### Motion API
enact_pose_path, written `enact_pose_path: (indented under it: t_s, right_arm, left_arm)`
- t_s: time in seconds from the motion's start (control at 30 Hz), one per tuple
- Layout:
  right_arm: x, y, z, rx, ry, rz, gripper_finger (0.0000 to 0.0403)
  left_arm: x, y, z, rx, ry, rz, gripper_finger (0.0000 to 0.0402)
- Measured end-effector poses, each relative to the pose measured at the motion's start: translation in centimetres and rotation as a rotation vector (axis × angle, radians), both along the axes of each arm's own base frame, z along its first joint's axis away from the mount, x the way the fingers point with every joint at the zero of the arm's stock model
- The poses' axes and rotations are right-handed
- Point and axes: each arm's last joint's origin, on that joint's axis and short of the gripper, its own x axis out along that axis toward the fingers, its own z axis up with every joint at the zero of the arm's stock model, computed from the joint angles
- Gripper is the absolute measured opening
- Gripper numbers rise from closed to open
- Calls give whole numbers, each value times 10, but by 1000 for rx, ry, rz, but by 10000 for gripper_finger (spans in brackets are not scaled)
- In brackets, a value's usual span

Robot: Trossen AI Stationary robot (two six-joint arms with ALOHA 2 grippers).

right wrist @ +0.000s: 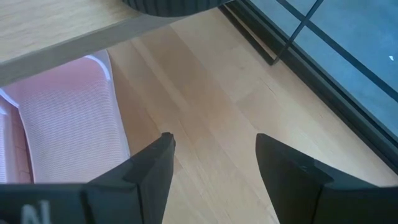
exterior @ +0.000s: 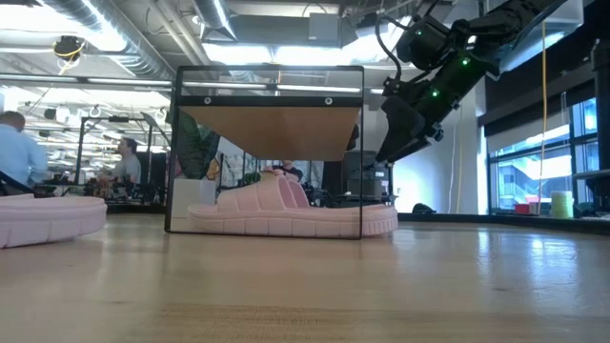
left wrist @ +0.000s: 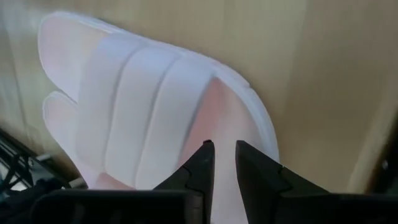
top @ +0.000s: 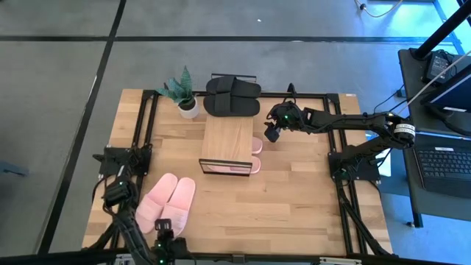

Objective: Pick and place slides into the shelf
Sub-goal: Put the pink slide under the shelf

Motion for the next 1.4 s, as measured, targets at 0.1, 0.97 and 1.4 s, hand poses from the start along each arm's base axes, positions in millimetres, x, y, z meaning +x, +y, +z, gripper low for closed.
enact_pose_path:
  t_s: [0.1, 0.97, 1.4]
  right_arm:
    - [0, 0, 0, 0, 0, 0, 225]
    - [0, 0, 0, 0, -1, 0, 225]
    - [0, 0, 0, 0, -1, 0, 225]
  left_arm:
    - [3, 2, 0, 2, -6, 12, 43]
    - [1, -1, 3, 13, -5, -79, 2]
    - [0, -2, 2, -9, -20, 13, 105]
